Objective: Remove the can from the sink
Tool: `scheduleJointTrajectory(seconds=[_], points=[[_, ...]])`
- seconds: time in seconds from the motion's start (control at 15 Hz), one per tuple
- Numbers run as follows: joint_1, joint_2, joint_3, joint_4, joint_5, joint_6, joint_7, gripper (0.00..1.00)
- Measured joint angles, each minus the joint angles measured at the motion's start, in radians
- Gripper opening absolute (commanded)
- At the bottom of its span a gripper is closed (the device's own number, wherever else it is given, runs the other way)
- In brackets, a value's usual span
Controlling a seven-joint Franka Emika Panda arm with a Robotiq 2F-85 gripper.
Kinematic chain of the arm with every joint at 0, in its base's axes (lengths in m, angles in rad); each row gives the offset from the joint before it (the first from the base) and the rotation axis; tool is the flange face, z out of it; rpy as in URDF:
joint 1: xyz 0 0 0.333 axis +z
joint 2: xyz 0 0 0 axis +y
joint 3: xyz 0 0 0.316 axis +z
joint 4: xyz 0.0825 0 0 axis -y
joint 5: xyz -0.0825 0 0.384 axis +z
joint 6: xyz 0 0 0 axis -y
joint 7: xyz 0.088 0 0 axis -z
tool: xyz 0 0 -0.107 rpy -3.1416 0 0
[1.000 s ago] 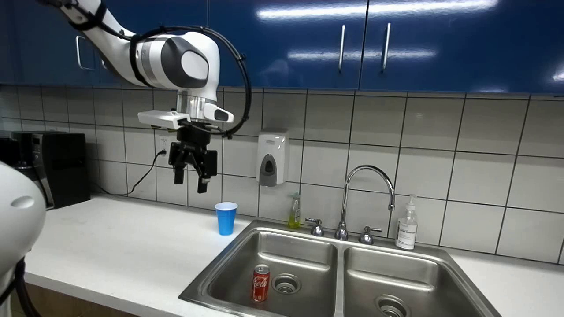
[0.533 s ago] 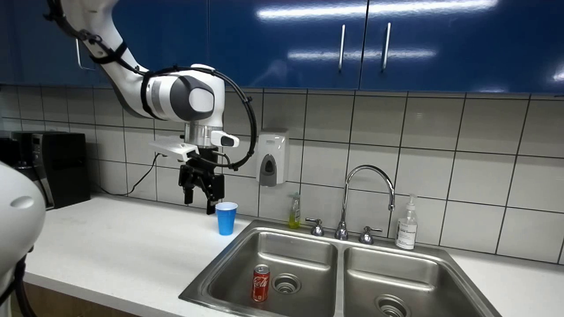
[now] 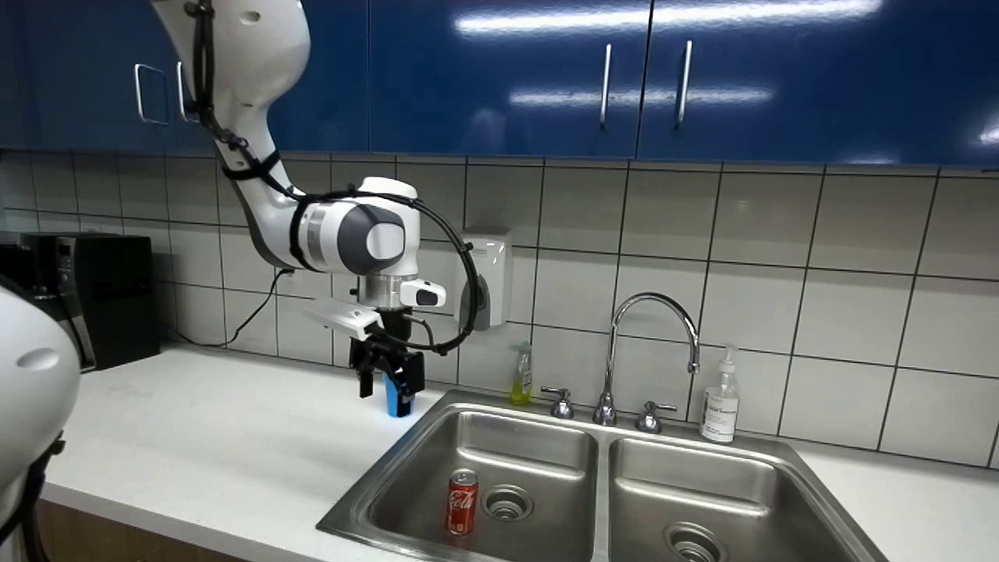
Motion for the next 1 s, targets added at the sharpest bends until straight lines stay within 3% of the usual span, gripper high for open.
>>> scheduleJointTrajectory(seconds=[0.6,1.0], points=[[-0.003,0.246,-0.08,0.143,-0.052,0.084,0.033,1.0],[-0.001,0.291,-0.086,0.187,-0.051,0.084,0.033,1.0]])
